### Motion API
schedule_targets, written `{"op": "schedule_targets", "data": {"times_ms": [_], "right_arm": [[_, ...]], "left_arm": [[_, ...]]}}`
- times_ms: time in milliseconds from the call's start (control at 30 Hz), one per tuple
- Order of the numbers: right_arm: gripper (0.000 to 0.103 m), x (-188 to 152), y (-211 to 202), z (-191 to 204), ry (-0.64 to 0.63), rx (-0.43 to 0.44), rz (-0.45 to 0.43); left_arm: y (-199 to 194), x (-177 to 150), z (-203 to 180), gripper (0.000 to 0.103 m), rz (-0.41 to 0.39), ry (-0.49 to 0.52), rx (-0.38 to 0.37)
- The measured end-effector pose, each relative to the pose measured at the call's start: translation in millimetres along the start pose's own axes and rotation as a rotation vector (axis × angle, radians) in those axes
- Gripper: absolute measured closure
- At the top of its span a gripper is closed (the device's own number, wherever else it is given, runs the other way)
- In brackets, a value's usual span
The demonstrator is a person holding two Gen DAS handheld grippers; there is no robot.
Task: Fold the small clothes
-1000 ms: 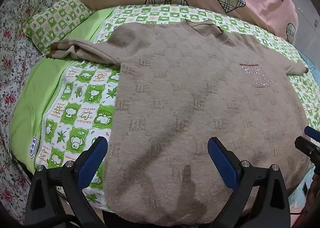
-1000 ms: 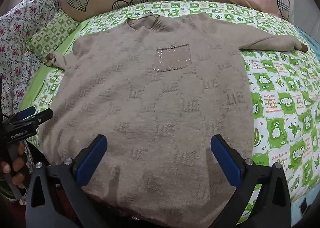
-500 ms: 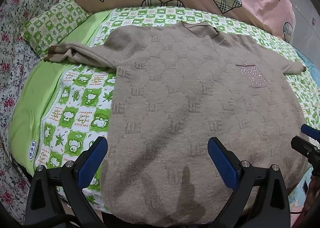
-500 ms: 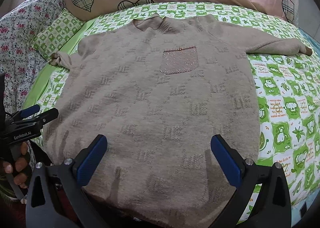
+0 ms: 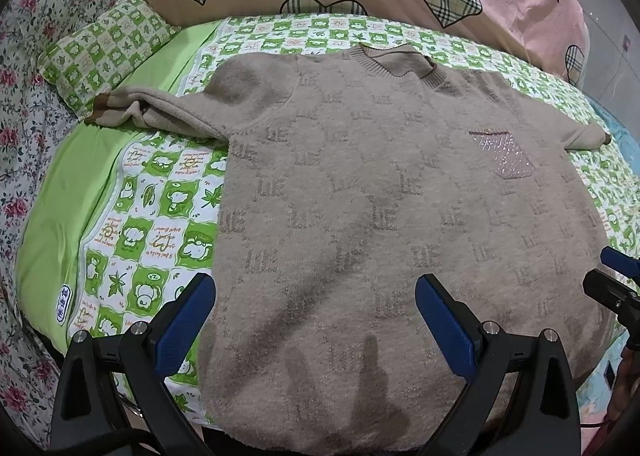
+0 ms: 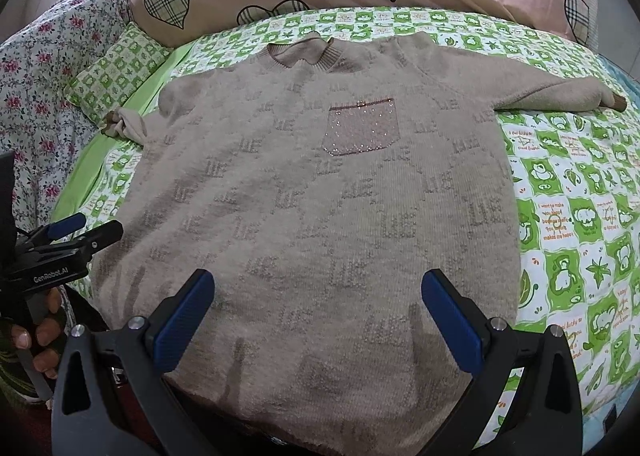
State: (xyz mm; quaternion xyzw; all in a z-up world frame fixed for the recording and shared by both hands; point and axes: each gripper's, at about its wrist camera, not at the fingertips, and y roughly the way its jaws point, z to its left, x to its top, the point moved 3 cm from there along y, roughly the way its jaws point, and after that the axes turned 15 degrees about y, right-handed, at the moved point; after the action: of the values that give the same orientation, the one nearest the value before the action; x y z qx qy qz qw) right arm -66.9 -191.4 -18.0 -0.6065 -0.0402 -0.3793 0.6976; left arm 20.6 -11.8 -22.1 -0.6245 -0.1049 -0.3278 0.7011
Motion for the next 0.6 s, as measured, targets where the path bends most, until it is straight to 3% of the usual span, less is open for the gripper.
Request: {"op": "schedule_targets", "data": {"times_ms": [100, 333, 600], "right_arm": [[0.0, 3.1, -0.5, -0.6, 0.005, 0.014, -0.017], [0.0, 19.8, -1.6, -17.1, 0.069, 0.05, -0.03], [0.0, 71.4, -14.7, -88.6, 0.278, 0.091, -0.105]], "left_arm": [[1.0, 2.4, -0.7, 0.003, 0.003, 0.018, 0.021], [7.8, 13.4, 3.4, 0.003, -0.011, -0.01, -0.015], [20.1, 41.1, 15.8, 0.003, -0.043, -0.024, 0.002]]}}
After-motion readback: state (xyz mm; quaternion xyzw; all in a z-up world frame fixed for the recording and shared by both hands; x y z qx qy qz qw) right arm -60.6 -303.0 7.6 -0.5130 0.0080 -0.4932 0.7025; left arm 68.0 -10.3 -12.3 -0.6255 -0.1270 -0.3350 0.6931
